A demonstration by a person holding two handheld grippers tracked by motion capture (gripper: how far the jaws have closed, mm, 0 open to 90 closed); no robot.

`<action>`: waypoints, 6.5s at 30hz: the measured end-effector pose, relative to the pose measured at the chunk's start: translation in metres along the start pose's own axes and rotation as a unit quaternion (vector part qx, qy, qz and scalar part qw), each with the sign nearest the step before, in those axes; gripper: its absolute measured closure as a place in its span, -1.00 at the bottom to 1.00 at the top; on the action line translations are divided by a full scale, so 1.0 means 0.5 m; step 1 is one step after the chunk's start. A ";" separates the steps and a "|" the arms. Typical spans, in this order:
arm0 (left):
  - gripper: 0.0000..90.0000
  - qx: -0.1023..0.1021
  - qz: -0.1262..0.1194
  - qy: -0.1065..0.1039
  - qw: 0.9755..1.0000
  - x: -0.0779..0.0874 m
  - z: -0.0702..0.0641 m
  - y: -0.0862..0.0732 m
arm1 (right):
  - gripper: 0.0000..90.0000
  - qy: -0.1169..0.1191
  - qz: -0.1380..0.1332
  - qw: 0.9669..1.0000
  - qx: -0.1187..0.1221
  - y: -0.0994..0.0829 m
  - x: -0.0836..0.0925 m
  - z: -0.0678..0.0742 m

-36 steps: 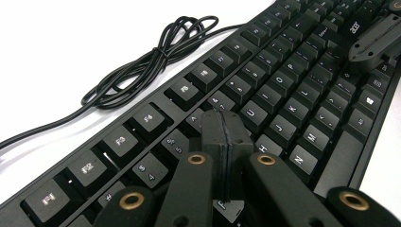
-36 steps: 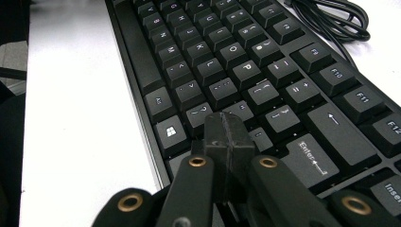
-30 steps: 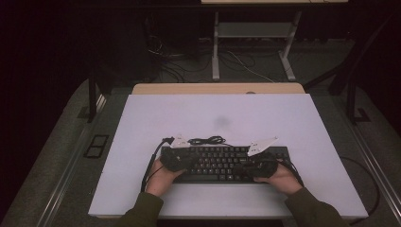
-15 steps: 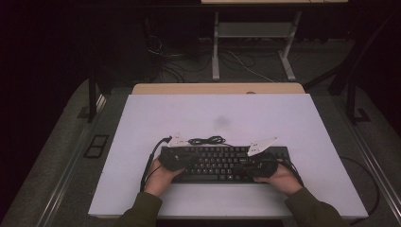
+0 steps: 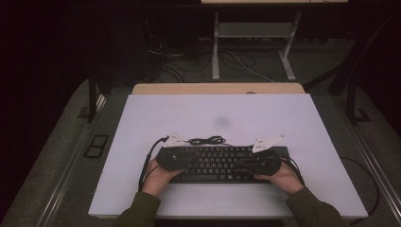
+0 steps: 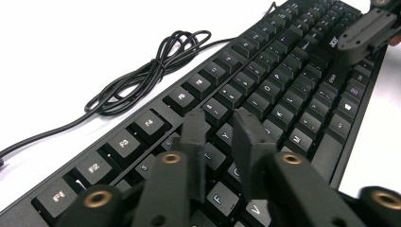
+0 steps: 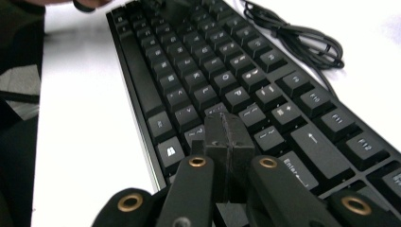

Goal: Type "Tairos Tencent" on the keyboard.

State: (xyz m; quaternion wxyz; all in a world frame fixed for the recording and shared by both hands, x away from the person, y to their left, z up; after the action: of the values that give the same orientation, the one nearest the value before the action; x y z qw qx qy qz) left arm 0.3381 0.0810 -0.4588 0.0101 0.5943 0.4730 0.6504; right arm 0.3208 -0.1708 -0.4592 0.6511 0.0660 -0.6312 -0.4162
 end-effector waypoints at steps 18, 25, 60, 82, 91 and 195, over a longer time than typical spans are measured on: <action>-0.28 -0.011 -0.025 0.009 1.000 0.011 -0.005 -0.010 | -0.17 -0.023 -0.049 0.998 -0.028 0.018 0.003 -0.011; -0.29 -0.008 -0.038 0.012 0.999 0.023 -0.004 -0.018 | -0.24 -0.028 -0.053 0.998 -0.035 0.023 0.005 -0.019; -0.10 0.025 -0.047 0.059 0.997 0.077 0.026 -0.086 | -0.28 -0.011 -0.054 0.998 -0.014 0.067 -0.031 -0.022; 0.99 0.043 -0.020 0.063 0.997 0.080 0.043 -0.100 | -0.30 -0.011 -0.050 0.999 -0.011 0.071 -0.037 -0.021; 0.99 0.041 0.000 0.062 0.997 0.073 0.044 -0.103 | -0.30 -0.013 -0.049 0.999 -0.011 0.069 -0.035 -0.022; -0.83 0.029 -0.041 0.048 0.998 0.061 0.017 -0.072 | 0.97 0.026 -0.023 0.999 -0.002 0.135 -0.085 -0.014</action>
State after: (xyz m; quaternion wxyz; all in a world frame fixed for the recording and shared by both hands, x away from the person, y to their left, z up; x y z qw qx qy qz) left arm 0.3163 0.1235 -0.4594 -0.0033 0.5420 0.5159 0.6634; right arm 0.3641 -0.1039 -0.4517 0.6578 0.0902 -0.6111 -0.4309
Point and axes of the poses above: each handheld gripper's, and its own axes: x roughly backward along the jaws, y roughly out of its top, z roughly to its left, the point moved 5 cm from there along -x, roughly forward along the jaws, and after that the axes turned 13 degrees about z, right-handed, at the moved point
